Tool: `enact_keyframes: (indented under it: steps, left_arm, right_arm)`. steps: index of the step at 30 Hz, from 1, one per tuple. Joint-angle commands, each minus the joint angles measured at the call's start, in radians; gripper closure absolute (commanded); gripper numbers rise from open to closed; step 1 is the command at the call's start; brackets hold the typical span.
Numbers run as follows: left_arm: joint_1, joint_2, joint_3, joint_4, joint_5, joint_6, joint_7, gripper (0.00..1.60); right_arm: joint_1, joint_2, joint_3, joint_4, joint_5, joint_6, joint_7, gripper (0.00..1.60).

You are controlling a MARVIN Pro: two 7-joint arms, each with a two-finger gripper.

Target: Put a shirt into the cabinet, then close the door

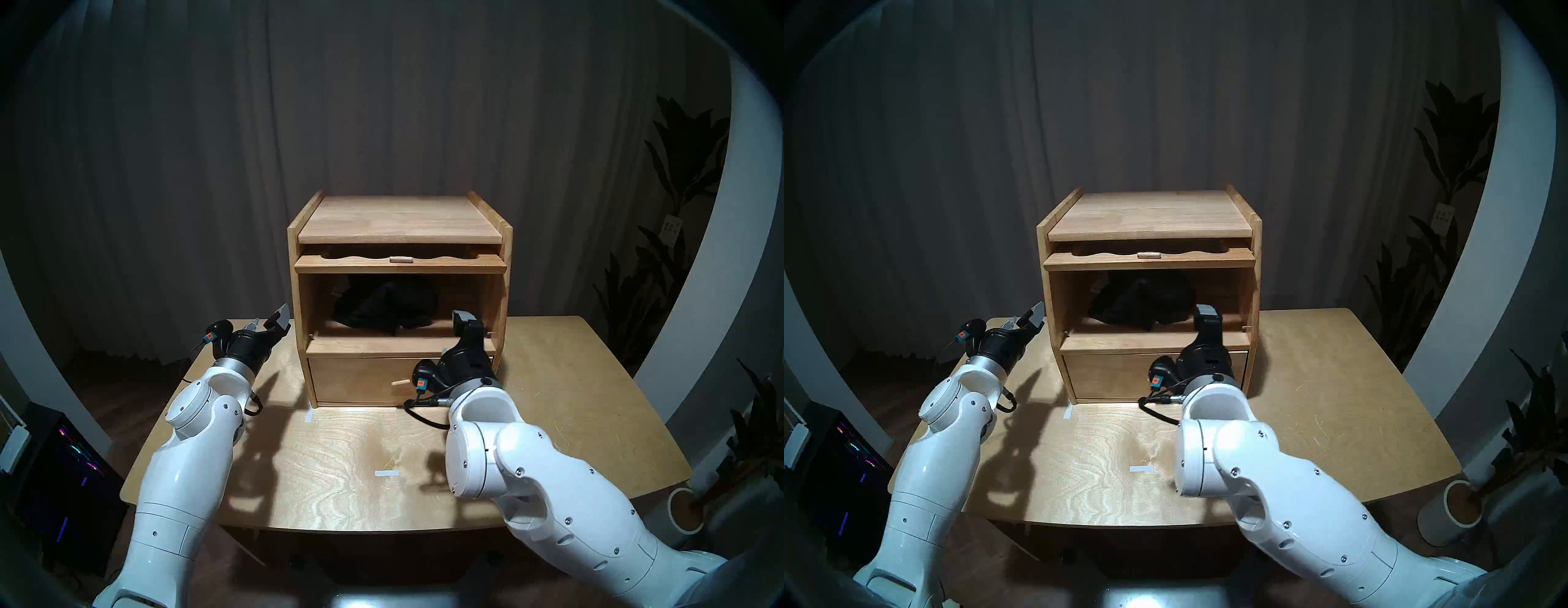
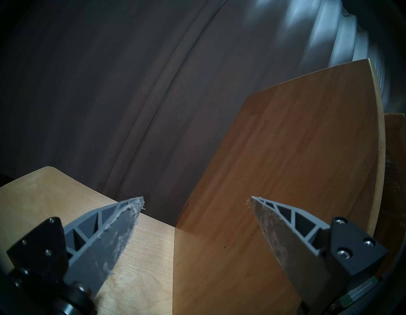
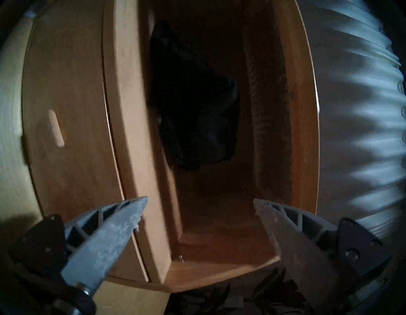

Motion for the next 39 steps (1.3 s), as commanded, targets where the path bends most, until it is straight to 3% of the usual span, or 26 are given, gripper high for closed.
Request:
enact_keyframes:
  steps: [1, 6, 10, 15, 17, 23, 27, 32, 34, 36, 37, 39]
  left_arm:
    - [0.005, 0.010, -0.017, -0.029, -0.006, -0.007, -0.010, 0.00]
    - [0.013, 0.015, -0.027, -0.030, -0.015, -0.005, -0.017, 0.00]
    - [0.021, 0.023, -0.033, -0.031, -0.021, -0.003, -0.028, 0.00]
    - [0.023, 0.029, -0.044, -0.028, -0.030, -0.002, -0.034, 0.00]
    - [0.024, 0.031, -0.045, -0.028, -0.032, -0.002, -0.036, 0.00]
    - [0.033, 0.035, -0.048, -0.031, -0.036, -0.003, -0.040, 0.00]
    - [0.040, 0.039, -0.051, -0.033, -0.037, -0.004, -0.039, 0.00]
    - [0.044, 0.040, -0.053, -0.036, -0.037, -0.012, -0.040, 0.00]
    - [0.044, 0.040, -0.057, -0.039, -0.037, -0.013, -0.037, 0.00]
    - [0.045, 0.043, -0.061, -0.037, -0.036, -0.015, -0.037, 0.00]
    - [0.045, 0.045, -0.062, -0.035, -0.034, -0.017, -0.037, 0.00]
    - [0.047, 0.047, -0.063, -0.031, -0.030, -0.019, -0.040, 0.00]
  right_arm:
    - [0.098, -0.103, -0.087, -0.027, -0.103, 0.026, 0.002, 0.00]
    - [0.140, -0.109, -0.111, -0.004, -0.186, 0.063, 0.044, 0.00]
    - [0.187, -0.121, -0.113, 0.009, -0.245, 0.047, 0.087, 0.00]
    - [0.242, -0.093, -0.098, 0.017, -0.296, 0.037, 0.164, 0.00]
    - [0.263, -0.073, -0.084, 0.033, -0.318, 0.017, 0.196, 0.00]
    - [0.326, -0.093, -0.053, 0.063, -0.353, -0.059, 0.248, 0.00]
    - [0.359, -0.071, -0.032, 0.079, -0.353, -0.080, 0.290, 0.00]
    - [0.393, -0.092, -0.024, 0.114, -0.328, -0.117, 0.303, 0.01]
    - [0.382, -0.100, -0.015, 0.124, -0.310, -0.110, 0.296, 0.40]
    - [0.368, -0.095, -0.010, 0.130, -0.304, -0.105, 0.283, 0.40]
    - [0.360, -0.095, -0.006, 0.133, -0.294, -0.100, 0.269, 0.28]
    - [0.347, -0.092, 0.004, 0.141, -0.271, -0.096, 0.242, 0.25]
